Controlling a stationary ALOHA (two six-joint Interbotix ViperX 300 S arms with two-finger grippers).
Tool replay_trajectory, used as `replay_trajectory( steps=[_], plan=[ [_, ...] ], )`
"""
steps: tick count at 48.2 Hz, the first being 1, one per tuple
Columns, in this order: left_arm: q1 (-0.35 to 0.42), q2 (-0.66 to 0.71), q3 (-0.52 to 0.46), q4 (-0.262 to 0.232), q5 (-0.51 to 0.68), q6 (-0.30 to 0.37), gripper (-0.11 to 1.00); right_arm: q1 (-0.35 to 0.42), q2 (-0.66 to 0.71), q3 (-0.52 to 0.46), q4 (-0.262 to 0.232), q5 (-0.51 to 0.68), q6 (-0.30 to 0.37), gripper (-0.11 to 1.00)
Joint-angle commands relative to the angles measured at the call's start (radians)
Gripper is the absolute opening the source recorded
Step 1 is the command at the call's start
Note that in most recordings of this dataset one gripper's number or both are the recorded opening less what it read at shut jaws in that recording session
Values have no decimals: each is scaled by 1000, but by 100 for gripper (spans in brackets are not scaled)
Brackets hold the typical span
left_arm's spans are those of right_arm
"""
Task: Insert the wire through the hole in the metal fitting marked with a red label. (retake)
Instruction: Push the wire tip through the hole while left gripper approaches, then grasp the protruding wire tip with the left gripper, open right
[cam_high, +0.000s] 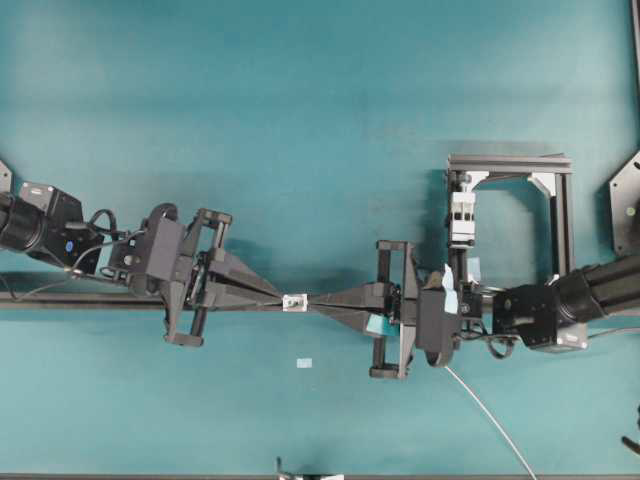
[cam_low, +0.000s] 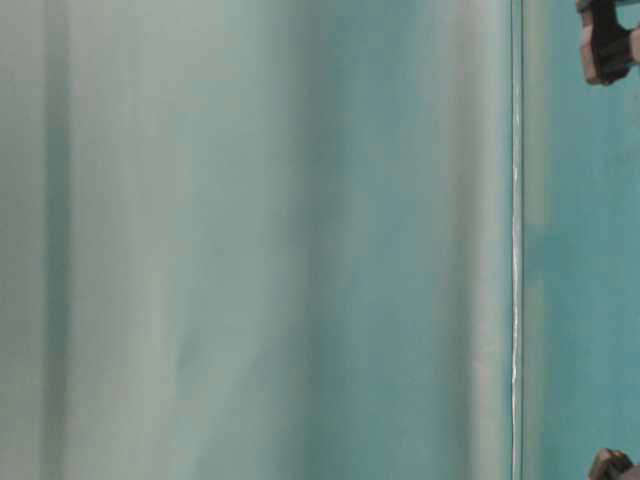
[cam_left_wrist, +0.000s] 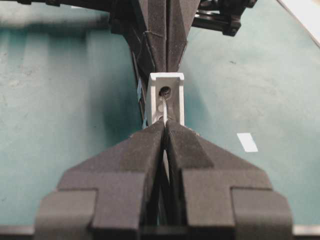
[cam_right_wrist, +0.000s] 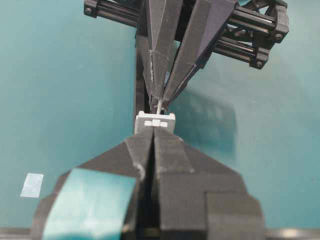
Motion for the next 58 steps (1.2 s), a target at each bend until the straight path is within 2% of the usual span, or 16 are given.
replay_trajectory(
  steps=[1,15,27,42,47,55,58],
  plan=[
    [2,-23,-9,2,-2,-2,-10,-8,-14,-11,-3,-6,-2,1],
    [0,-29,-9,2,8,-2,-10,-6,-14,-9,-3,2,-2,1],
    [2,-29,-11,2,20,-2,-10,-6,-18,-11,-9,57,-32,1],
    [2,-29,-11,3,20,-2,-10,-6,-40,-3,-9,57,-44,2],
    [0,-29,-11,5,20,0,-10,-6,-48,0,-9,57,-44,19],
    [0,-31,-11,6,20,0,-10,2,-77,21,-9,57,-44,68],
    [-2,-31,-11,6,18,2,-10,5,-89,29,-11,55,-44,83]
  ],
)
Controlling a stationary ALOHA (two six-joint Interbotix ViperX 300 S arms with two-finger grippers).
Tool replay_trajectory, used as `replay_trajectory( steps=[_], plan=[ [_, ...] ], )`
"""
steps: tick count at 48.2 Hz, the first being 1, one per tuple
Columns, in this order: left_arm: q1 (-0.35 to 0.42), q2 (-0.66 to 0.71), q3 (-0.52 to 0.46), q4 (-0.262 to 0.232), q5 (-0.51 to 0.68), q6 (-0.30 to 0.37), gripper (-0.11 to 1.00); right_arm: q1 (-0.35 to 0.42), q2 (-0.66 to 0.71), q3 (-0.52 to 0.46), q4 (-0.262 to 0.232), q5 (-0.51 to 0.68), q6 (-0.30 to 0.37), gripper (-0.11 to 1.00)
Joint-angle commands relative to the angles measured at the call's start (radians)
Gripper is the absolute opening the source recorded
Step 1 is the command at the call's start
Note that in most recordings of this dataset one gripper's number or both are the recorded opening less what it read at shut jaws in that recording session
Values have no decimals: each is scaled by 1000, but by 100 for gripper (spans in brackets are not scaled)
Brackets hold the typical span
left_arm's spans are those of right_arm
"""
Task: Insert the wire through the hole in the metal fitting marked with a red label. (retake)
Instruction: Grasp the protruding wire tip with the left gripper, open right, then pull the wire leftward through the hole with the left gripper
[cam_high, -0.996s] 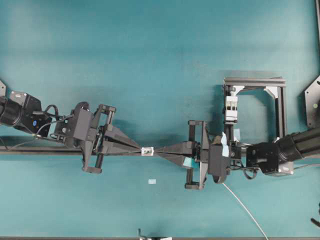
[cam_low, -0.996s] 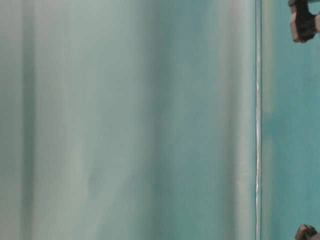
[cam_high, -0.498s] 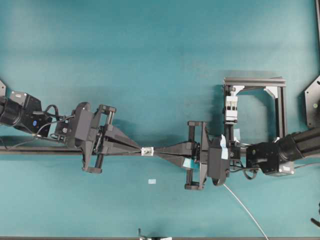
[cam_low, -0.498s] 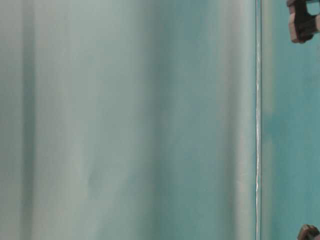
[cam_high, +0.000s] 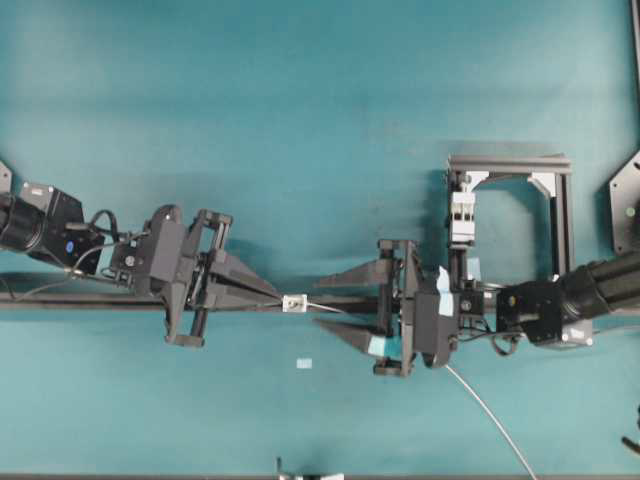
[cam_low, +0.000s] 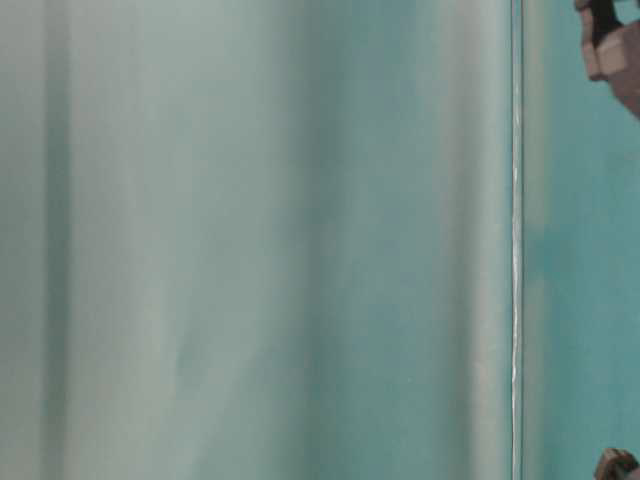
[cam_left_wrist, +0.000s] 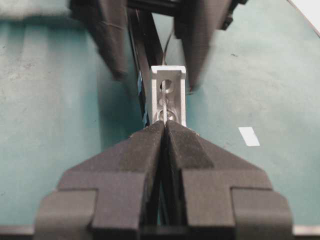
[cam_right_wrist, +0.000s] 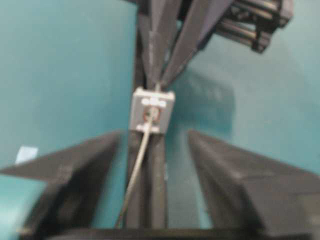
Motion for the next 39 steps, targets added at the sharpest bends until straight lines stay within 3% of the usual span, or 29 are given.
replay_trajectory(
  steps=[1,12,39],
  plan=[
    [0,-31,-8,2,-5,2,-10,8,-54,5,-3,-6,2,84],
    [-2,-40,5,2,0,3,-10,8,-60,12,-3,-8,2,83],
    [-37,-258,170,8,153,8,-10,8,-60,18,-3,-5,2,82]
  ],
)
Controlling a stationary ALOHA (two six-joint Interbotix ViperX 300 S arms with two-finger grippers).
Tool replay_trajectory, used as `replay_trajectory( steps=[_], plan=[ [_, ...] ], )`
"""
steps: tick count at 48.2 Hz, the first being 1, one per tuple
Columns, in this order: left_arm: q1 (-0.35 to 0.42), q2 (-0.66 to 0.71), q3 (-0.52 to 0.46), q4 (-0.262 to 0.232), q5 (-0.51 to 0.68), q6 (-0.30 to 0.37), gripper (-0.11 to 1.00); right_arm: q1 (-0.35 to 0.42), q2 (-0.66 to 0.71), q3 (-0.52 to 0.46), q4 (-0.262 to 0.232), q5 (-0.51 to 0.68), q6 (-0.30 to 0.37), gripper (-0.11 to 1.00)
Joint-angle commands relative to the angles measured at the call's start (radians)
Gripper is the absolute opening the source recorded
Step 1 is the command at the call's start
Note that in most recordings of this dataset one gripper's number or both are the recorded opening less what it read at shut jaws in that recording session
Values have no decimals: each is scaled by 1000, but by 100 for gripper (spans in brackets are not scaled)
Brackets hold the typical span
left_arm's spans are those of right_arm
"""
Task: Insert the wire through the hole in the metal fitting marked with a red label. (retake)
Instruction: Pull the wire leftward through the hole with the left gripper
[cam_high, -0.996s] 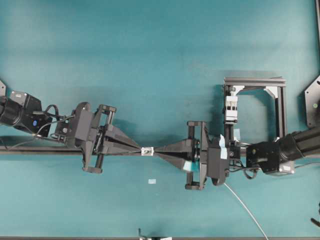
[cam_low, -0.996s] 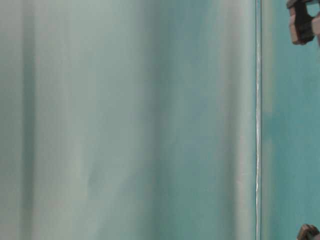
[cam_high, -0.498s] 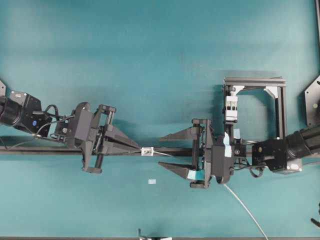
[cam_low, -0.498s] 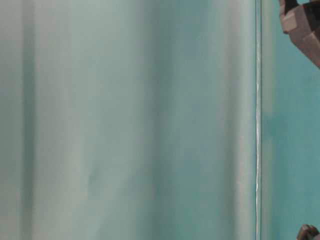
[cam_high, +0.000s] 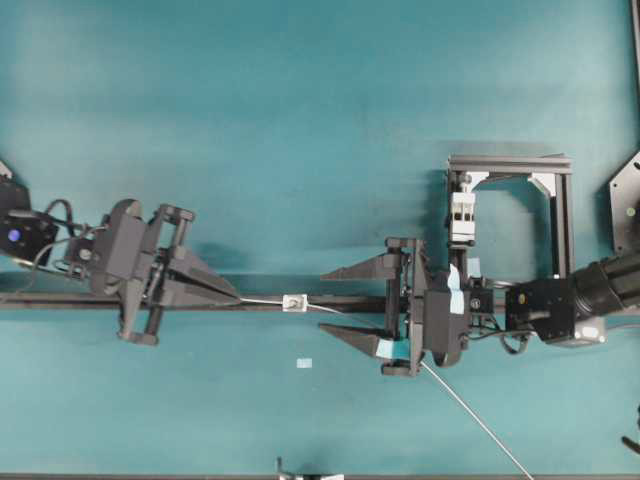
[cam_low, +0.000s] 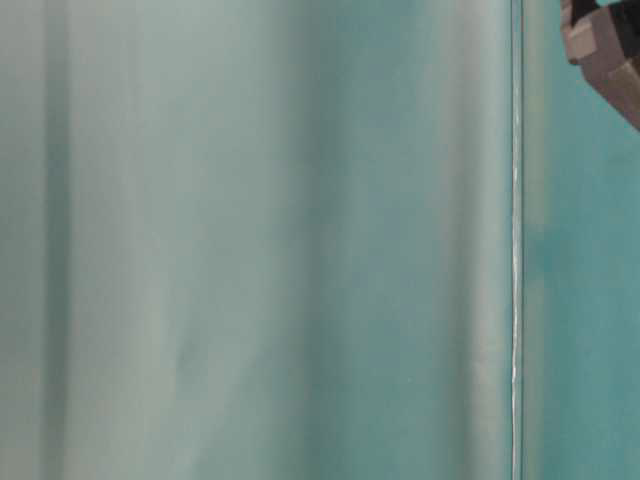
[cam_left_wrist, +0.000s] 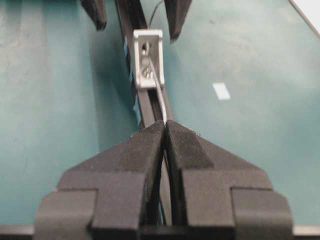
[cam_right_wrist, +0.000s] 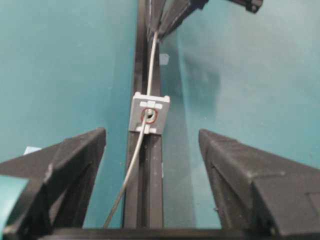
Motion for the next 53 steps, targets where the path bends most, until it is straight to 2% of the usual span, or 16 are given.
replay_trajectory(
  steps=[1,24,53],
  plan=[
    [-6,-49,14,3,9,2,-10,3,-34,-5,-3,-3,2,82],
    [-18,-144,132,3,31,-11,-10,3,-35,-5,-3,-2,2,82],
    [-20,-236,178,3,87,-14,-10,3,-35,-6,-3,-2,3,82]
  ],
)
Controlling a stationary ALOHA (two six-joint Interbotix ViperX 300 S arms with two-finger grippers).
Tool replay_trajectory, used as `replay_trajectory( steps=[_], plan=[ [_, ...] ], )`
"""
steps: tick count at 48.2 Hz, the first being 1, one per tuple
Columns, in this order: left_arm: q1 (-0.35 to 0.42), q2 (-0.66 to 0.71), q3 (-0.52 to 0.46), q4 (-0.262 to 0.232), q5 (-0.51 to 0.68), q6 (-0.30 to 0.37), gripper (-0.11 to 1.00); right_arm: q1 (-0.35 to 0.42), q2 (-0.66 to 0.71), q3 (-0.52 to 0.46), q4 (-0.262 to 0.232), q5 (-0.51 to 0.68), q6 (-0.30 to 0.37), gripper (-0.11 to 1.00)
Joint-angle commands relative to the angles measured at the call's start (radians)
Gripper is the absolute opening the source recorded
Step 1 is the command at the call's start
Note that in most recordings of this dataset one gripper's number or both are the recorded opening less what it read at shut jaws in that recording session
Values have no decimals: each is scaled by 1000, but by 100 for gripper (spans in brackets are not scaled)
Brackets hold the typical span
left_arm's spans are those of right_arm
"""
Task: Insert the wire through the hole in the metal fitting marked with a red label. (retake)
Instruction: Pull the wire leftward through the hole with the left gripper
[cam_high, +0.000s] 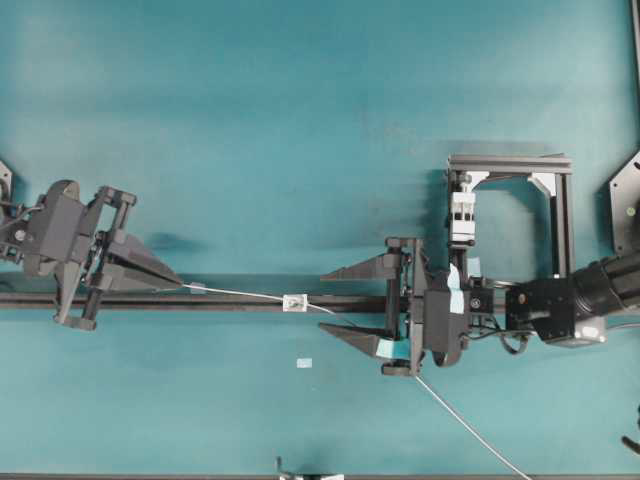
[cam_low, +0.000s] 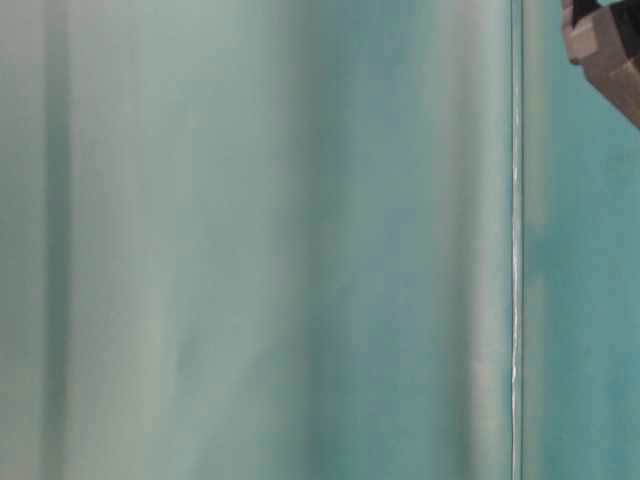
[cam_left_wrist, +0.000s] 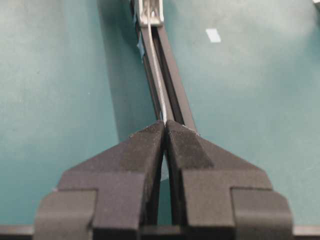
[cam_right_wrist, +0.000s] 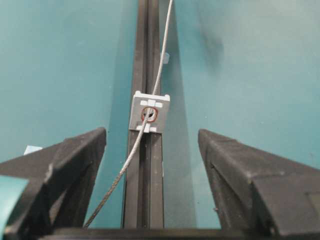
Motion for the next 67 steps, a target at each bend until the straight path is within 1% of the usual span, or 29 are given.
replay_trajectory(
  steps=[1,11,15,22,25,28,31,34,37,43,44,45,56,67],
  plan=[
    [-5,-15,-12,3,2,-6,-10,2,-35,-6,-3,-5,2,82],
    [-5,6,-54,3,87,-38,-10,2,-35,-6,-3,-5,2,82],
    [-6,9,-66,3,100,-48,-10,2,-35,-6,-3,-5,2,82],
    [-6,9,-64,3,106,-87,-10,2,-35,-6,-3,-5,2,82],
    [-6,9,-61,3,106,-107,-8,2,-35,-6,-3,-5,2,82],
    [-6,9,-61,3,106,-123,-4,2,-35,-6,-3,-5,2,82],
    [-5,9,-63,3,106,-130,4,2,-35,-6,-3,-5,2,82],
    [-5,9,-60,3,107,-132,16,2,-35,-6,-3,-5,2,82],
    [-6,8,-60,3,117,-132,31,2,-35,-5,-3,-5,2,82],
    [-6,8,-60,3,120,-132,68,2,-35,-6,-3,-5,2,82],
    [-5,9,-60,3,120,-132,72,2,-34,-5,-3,-5,2,82],
    [-5,8,-60,3,120,-132,74,2,-34,-5,-3,-3,2,82],
    [0,-3,-60,3,121,-123,73,2,-35,-5,-2,-5,2,82],
    [38,-26,-60,3,121,-114,72,-6,-61,12,-2,-5,0,82]
  ],
)
